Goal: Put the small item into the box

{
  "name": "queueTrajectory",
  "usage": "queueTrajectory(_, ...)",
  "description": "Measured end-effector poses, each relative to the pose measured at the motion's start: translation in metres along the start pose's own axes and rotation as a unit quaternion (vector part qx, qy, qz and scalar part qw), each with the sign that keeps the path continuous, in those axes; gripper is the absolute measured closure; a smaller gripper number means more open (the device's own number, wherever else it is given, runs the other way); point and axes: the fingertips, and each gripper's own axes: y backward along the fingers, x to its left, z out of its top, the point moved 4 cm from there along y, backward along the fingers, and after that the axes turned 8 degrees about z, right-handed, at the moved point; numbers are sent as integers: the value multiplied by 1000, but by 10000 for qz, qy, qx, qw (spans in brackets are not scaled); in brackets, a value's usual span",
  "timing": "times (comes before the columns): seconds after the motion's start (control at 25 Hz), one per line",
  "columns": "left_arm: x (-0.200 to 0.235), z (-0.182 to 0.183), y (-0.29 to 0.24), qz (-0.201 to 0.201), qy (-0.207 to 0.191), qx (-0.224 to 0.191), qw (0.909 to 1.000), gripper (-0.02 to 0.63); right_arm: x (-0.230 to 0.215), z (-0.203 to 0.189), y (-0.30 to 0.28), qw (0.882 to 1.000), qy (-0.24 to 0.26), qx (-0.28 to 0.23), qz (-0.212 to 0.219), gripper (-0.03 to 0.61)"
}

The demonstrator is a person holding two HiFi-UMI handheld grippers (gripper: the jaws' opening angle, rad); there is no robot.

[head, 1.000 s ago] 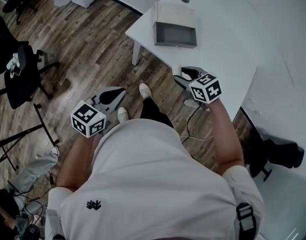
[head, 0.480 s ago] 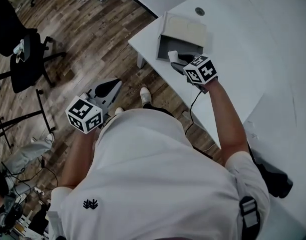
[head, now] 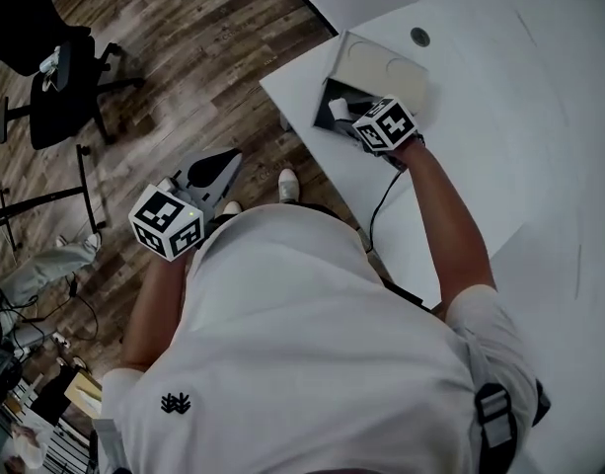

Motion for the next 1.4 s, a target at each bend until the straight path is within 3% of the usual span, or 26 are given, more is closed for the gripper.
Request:
queueTrajectory(0.4,-3,5,-4,382,172,72,9991,607,-15,-7,-36,9986,17,408,340,388)
queueTrajectory(0.76,-1,3,-1,567,273,85,9980,606,-19,-5,-49,9975,-224,469,472,383)
queueTrajectory(1.4,2,-1,-2,466,278,102,9985,606,-21,-6,-48,9969,-505,352,496,356)
